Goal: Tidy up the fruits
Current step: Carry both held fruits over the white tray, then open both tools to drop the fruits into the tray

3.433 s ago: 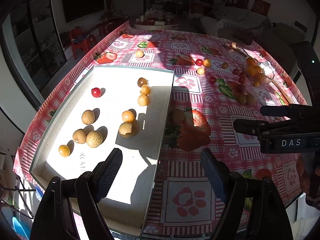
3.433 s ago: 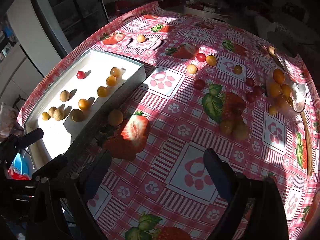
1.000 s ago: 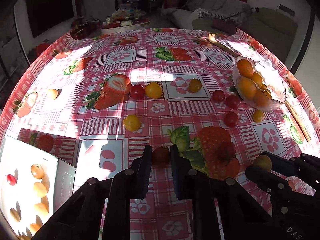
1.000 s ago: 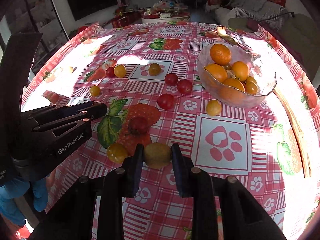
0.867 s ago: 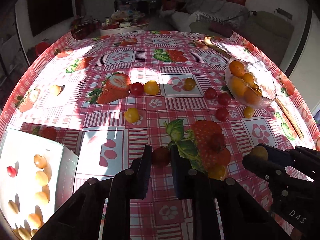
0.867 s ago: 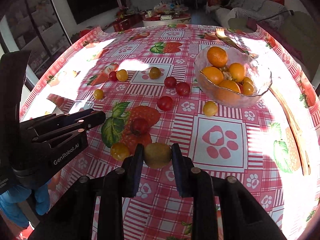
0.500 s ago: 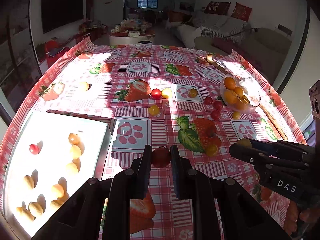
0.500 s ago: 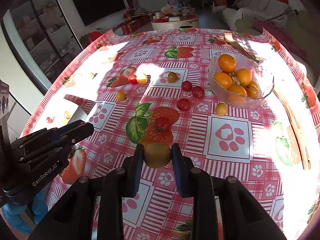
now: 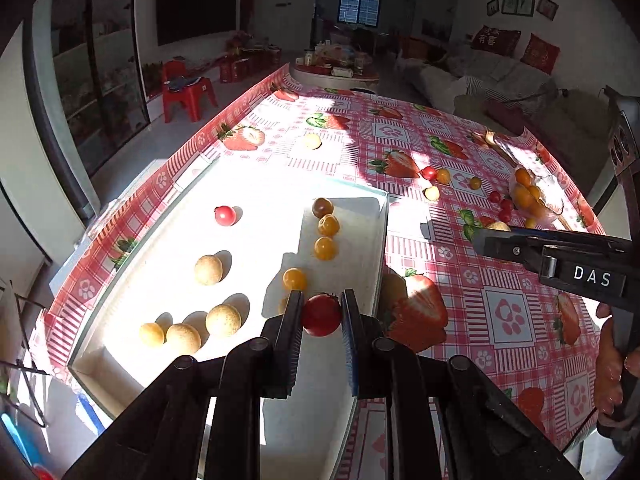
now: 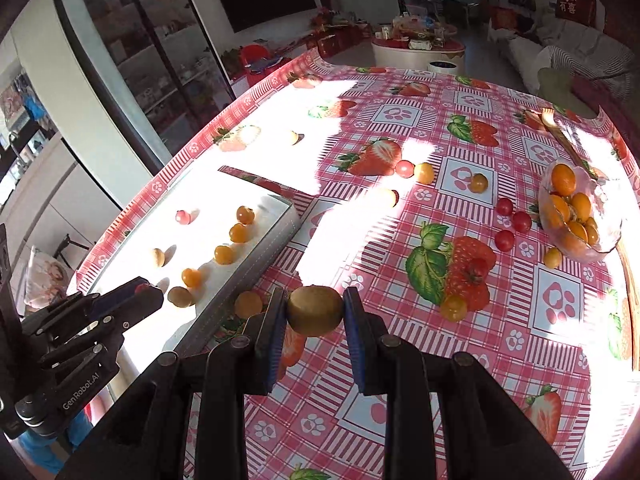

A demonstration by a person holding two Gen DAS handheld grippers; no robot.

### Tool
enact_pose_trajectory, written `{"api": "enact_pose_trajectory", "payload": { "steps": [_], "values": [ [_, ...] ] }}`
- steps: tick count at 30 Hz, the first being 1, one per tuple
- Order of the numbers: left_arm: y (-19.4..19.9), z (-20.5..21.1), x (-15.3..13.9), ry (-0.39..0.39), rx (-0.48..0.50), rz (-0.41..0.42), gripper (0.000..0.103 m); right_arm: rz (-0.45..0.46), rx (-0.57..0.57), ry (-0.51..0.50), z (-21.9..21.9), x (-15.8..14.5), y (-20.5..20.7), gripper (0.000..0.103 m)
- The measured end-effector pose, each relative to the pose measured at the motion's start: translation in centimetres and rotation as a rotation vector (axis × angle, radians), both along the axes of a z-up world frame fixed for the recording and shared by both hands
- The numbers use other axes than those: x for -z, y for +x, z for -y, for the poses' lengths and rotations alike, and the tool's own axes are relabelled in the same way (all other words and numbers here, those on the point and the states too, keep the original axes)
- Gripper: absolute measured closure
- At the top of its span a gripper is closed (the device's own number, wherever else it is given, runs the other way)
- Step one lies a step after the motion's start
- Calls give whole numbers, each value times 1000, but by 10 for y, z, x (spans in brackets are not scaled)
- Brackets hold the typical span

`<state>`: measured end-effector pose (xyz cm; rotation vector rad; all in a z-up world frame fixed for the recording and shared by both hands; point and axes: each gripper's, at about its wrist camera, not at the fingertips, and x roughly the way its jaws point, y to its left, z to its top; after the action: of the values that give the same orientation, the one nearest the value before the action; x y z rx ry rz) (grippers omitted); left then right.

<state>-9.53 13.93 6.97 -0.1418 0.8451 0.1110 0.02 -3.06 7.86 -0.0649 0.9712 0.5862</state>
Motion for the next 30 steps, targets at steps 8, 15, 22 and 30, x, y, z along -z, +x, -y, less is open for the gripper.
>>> {"api": "enact_pose_trajectory", "payload": {
  "steps": [8,15,22,30],
  "values": [
    [-19,-39,31,18,-100,-77,83,-60,-107,-6,-71,10,3,72],
    [-19,-50,55,21,-127,-120,83,-85,-166,-65,-127,29,16,72],
    [-19,-47,58,53,-133,-118,83,-81,-215,-130,-168,46,26,72],
    [-18,-43,59,90,-134,-124,62,-70,-248,-222,-188,67,26,72]
  ]
}}
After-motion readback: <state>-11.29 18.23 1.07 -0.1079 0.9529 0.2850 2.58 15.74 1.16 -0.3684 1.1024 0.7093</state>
